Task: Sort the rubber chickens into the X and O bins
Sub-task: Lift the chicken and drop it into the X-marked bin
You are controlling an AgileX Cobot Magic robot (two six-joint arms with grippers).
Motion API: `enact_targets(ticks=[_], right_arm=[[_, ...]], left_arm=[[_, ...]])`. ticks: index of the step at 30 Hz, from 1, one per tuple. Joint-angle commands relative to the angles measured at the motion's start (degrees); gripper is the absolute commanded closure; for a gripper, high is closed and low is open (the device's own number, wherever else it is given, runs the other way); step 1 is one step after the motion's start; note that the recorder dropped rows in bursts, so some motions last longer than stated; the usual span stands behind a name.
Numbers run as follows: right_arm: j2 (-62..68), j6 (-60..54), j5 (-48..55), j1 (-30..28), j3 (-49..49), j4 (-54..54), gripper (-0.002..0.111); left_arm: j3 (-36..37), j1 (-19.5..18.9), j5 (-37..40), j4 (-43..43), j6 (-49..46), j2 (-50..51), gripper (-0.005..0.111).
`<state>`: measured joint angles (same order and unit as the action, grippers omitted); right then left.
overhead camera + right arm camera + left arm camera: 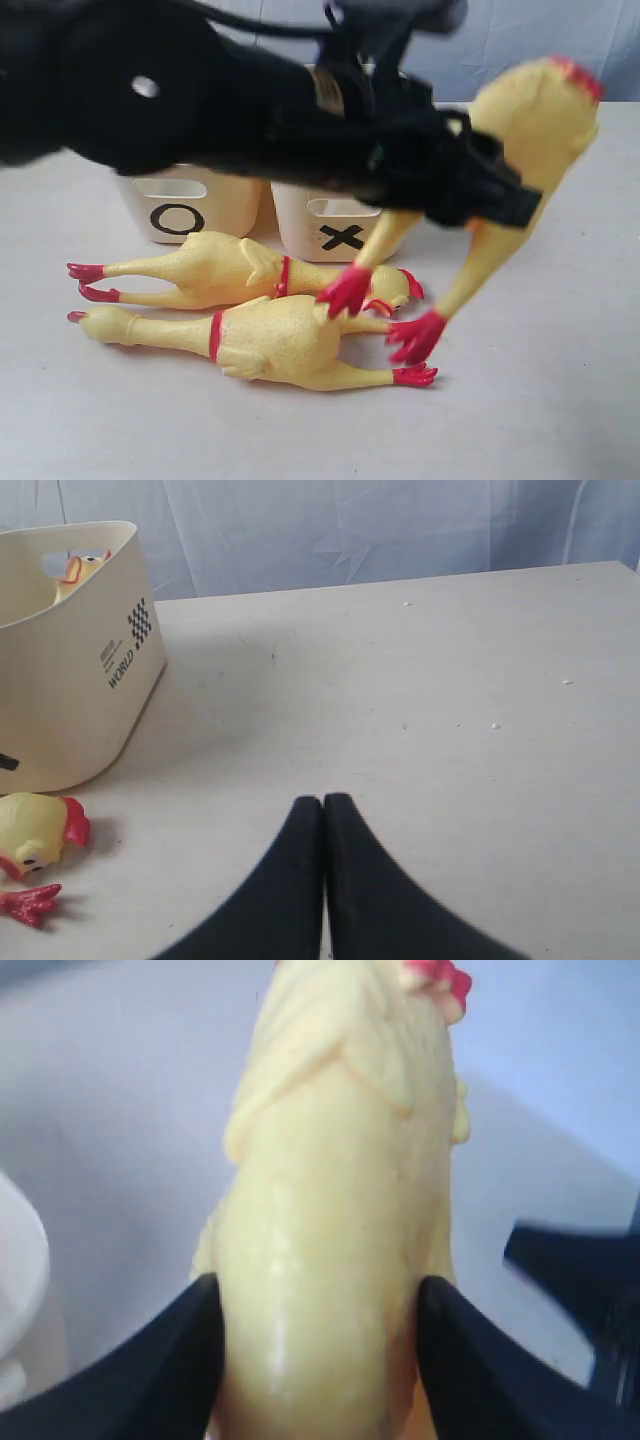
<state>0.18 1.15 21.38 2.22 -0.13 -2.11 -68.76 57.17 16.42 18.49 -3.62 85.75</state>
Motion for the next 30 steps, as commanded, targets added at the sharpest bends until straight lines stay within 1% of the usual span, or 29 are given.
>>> enact_targets(ticks=[1,2,3,4,6,7,9,11,13,15,19,21,22,24,26,27,28,29,30], right_arm=[[-0.18,0.00,-0.59,0.19,0.13,0.14,0.108],[-0.18,0.00,-0.59,0.19,0.13,0.14,0.108],[-0.18,0.00,-0.59,0.19,0.13,0.14,0.108],[-0.18,0.00,-0.59,0.19,0.13,0.14,0.108],[-0.18,0.00,-0.59,0.19,0.13,0.14,0.108],[-0.18,0.00,-0.59,0.19,0.13,0.14,0.108],[-0.18,0.00,-0.59,0.19,0.13,0.14,0.108],[-0.18,0.00,-0.59,0.19,0.13,0.14,0.108],[-0.18,0.00,-0.44,0.19,0.13,0.02,0.108],[-0.18,0.00,-0.44,0.19,0.13,0.02,0.108],[-0.18,0.00,-0.44,0.19,0.13,0.02,0.108],[-0.18,0.00,-0.44,0.19,0.13,0.02,0.108],[-0.18,0.00,-0.44,0.19,0.13,0.02,0.108],[-0.18,0.00,-0.44,0.19,0.13,0.02,0.108],[-0.18,0.00,-0.44,0.19,0.13,0.02,0.108],[-0.18,0.00,-0.44,0.19,0.13,0.02,0.108],[-0.18,0.00,-0.44,0.19,0.13,0.02,0.108],[-0.18,0.00,-0.44,0.19,0.13,0.02,0.108],[-0.18,0.00,-0.44,0.19,0.13,0.02,0.108]], left_arm=[[-0.52,-2.07,-21.28,-9.80,-0.07,-6.80,0.107],[-0.52,-4.31,-24.78,-9.03,-0.07,-6.80,0.107],[-0.52,-7.20,-25.77,-7.69,-0.07,-5.97,0.107],[-0.52,-11.00,-24.56,-6.07,-0.07,-4.90,0.107],[-0.52,-15.73,-22.68,-4.36,-0.07,-2.55,0.107],[-0.52,-17.42,-22.68,-3.36,0.39,-1.32,0.107],[-0.52,-20.73,-26.04,1.10,4.19,2.18,0.107],[-0.52,-21.96,-31.33,5.38,9.22,6.08,0.107],[-0.64,-22.11,-36.89,5.27,12.00,9.58,0.107],[-1.76,-21.97,-39.16,1.34,12.71,13.36,0.107],[-5.66,-21.64,-39.07,-7.15,13.27,19.40,0.106],[-7.44,-21.50,-39.18,-12.93,14.03,21.95,0.100],[-8.31,-21.50,-39.28,-14.65,14.03,23.02,0.096],[-9.63,-21.50,-39.39,-15.67,14.03,24.50,0.082],[-10.41,-21.61,-39.77,-15.81,13.89,25.03,0.061],[-10.47,-21.61,-39.77,-15.66,13.45,25.14,0.049],[-10.47,-21.61,-39.77,-15.66,12.34,25.14,0.039],[-10.47,-21.69,-39.91,-15.66,10.74,24.96,0.026],[-10.47,-21.69,-39.39,-15.66,9.04,24.73,0.020]])
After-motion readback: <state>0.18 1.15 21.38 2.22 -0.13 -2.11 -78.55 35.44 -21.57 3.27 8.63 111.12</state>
